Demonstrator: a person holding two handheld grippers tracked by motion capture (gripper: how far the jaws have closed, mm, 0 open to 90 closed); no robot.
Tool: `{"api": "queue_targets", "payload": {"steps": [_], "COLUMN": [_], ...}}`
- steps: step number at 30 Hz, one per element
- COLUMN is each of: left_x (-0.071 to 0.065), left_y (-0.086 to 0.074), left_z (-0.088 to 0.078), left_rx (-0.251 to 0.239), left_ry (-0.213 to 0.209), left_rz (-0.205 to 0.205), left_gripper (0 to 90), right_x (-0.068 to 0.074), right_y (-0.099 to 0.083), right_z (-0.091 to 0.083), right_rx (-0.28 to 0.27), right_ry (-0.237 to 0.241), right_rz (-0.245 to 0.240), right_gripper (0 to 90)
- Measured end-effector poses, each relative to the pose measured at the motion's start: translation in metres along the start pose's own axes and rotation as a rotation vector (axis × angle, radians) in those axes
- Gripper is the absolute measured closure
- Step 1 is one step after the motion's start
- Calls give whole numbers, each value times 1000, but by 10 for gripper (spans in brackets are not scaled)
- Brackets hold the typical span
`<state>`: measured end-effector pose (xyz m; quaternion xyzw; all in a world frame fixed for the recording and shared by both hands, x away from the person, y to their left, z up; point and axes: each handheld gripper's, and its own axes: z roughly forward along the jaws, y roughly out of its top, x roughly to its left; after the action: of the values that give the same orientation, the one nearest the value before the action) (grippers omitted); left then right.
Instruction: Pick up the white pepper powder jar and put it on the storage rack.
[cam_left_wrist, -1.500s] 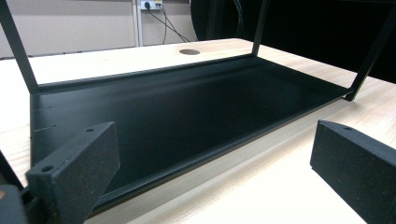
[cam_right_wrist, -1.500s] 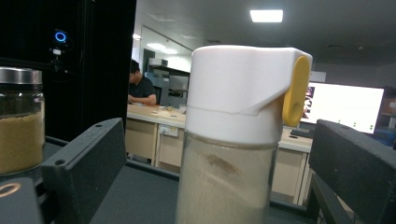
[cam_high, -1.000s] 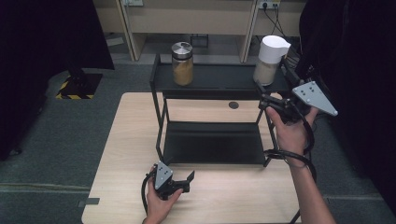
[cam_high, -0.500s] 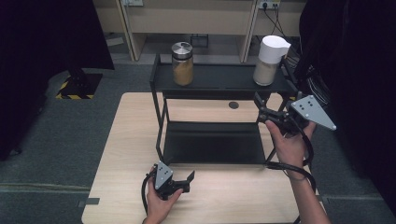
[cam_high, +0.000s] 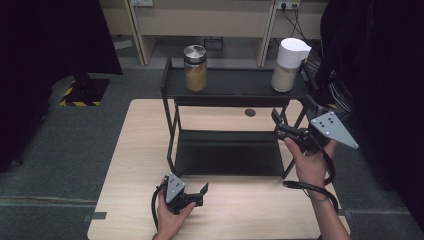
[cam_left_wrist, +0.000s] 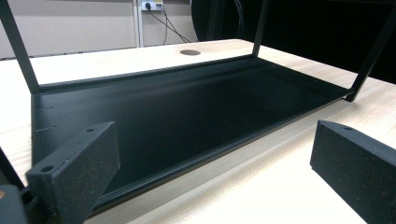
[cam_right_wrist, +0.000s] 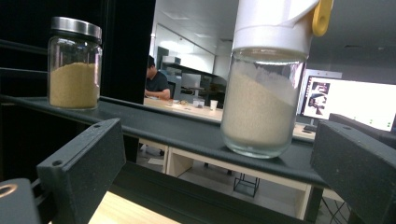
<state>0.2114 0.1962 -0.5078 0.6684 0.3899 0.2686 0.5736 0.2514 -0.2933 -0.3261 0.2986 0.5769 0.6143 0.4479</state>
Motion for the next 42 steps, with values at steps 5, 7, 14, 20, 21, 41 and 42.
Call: {"api": "queue_targets", "payload": {"steps": [5,7,14,20,21,41,42], "left_x": [0,0,0,0,0,-1,-1], "left_y": [0,0,0,0,0,0,0], "left_z": [0,0,0,0,0,0,0], "left_rx": [-1,-1,0,1,0,3,3], "left_ry": [0,0,1,0,0,0,0], "left_rz": [-1,0,0,-1,0,0,0], "left_gripper": [6,6,6,6,6,6,6], "right_x": [2,3,4,4,4,7,7], "right_y": [-6,-9,-17,-24,-25,-48,-49], "right_z": [-5,-7,-11,-17,-18,-37,-38], "right_rx": [6,8,24,30,33,70,73], "right_ry": [6,7,7,5,6,-5,-6], "right_rz": [2,4,14,21,23,35,34], "right_gripper": [35,36,35,35,35,35,35]}}
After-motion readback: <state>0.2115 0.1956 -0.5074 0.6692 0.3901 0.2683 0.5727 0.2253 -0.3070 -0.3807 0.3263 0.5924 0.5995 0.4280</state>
